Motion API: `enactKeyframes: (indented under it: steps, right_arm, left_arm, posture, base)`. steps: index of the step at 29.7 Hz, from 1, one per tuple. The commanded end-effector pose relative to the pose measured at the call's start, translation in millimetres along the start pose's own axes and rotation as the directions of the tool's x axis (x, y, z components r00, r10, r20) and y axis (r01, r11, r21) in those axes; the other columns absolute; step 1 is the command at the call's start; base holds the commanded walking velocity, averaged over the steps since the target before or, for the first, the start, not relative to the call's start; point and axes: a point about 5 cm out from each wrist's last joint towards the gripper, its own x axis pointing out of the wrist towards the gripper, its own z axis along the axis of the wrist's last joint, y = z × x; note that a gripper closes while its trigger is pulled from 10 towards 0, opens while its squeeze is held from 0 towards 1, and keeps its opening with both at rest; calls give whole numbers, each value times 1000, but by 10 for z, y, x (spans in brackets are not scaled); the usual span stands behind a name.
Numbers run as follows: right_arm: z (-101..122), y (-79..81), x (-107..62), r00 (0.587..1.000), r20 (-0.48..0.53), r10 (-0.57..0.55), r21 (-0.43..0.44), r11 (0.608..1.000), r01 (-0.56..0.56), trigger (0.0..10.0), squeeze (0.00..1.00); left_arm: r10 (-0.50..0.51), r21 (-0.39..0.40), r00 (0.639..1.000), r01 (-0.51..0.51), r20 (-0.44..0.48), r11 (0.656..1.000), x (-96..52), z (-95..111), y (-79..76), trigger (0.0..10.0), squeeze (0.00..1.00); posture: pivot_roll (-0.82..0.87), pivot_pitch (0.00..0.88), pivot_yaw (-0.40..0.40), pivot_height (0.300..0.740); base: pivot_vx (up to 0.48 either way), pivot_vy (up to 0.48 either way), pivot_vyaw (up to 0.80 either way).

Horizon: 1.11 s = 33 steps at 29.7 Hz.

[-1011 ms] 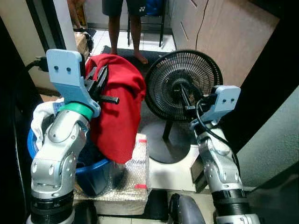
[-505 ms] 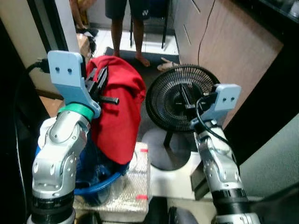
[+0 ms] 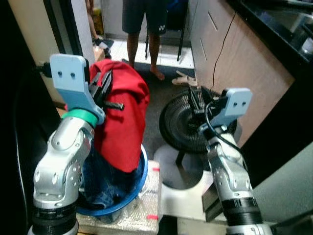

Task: Clothes washing

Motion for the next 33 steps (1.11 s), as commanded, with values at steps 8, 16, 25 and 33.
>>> enactKeyframes:
  steps: [8,16,25,33]
  right_arm:
    - [-5,-60,-8,999,-7,-51,-8,999,51,10000,0]
    - [5,-99,7,996,-6,-85,14,996,85,10000,0]
    - [28,-127,14,995,4,-103,2,995,103,10000,0]
    - [31,-138,15,994,5,-113,0,994,113,10000,0]
  left_arm:
    - [-1,10,1000,1,25,1000,-9,40,-17,10000,0]
    - [-1,9,1000,0,22,1000,-11,36,-18,10000,0]
    - [-2,11,1000,2,20,1000,-13,36,-19,10000,0]
    - [-4,10,1000,4,18,1000,-11,33,-20,10000,0]
  posture:
    - [100,45,-40,715]
    - [102,49,-40,715]
    - [101,50,-38,715]
    - [101,53,-35,715]
  base:
    - [0,0,0]
    - [0,0,-552]
    - [0,0,-800]
    - [0,0,-800]
